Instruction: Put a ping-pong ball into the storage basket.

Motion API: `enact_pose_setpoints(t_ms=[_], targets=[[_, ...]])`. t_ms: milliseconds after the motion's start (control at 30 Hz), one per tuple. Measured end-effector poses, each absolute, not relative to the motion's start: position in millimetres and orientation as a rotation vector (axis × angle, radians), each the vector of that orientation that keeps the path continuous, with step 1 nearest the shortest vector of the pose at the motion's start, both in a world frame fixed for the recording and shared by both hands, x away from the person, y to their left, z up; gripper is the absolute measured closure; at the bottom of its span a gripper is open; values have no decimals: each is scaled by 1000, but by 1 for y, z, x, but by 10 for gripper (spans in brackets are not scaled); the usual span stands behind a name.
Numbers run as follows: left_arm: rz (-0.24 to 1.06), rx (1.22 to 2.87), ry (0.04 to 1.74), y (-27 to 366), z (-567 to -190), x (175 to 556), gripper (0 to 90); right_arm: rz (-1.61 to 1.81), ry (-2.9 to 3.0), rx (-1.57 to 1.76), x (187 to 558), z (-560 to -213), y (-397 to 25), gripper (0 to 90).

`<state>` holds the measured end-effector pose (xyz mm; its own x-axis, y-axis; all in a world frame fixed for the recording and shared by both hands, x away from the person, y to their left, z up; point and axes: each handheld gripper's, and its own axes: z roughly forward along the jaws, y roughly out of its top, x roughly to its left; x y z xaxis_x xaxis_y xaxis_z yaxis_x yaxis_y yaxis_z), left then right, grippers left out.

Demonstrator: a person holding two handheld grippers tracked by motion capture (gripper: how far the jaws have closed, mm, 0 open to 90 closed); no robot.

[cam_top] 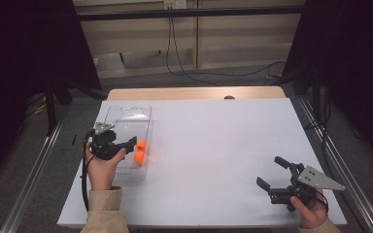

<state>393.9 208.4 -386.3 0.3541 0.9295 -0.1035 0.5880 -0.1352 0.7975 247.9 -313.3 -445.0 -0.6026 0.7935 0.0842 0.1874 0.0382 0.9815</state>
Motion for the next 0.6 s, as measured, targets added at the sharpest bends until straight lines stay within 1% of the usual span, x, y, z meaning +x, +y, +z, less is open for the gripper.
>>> enact_pose_setpoints(t_ms=[267, 333, 600], targets=[[544, 1807, 1257, 206, -382, 390, 89, 1601, 1819, 996, 247, -445, -315, 21], [535, 1802, 1234, 206, -381, 387, 49, 1599, 1822, 994, 247, -445, -314, 21], [529, 1782, 1157, 203, -381, 376, 37, 1600, 1819, 995, 248, -445, -314, 21]])
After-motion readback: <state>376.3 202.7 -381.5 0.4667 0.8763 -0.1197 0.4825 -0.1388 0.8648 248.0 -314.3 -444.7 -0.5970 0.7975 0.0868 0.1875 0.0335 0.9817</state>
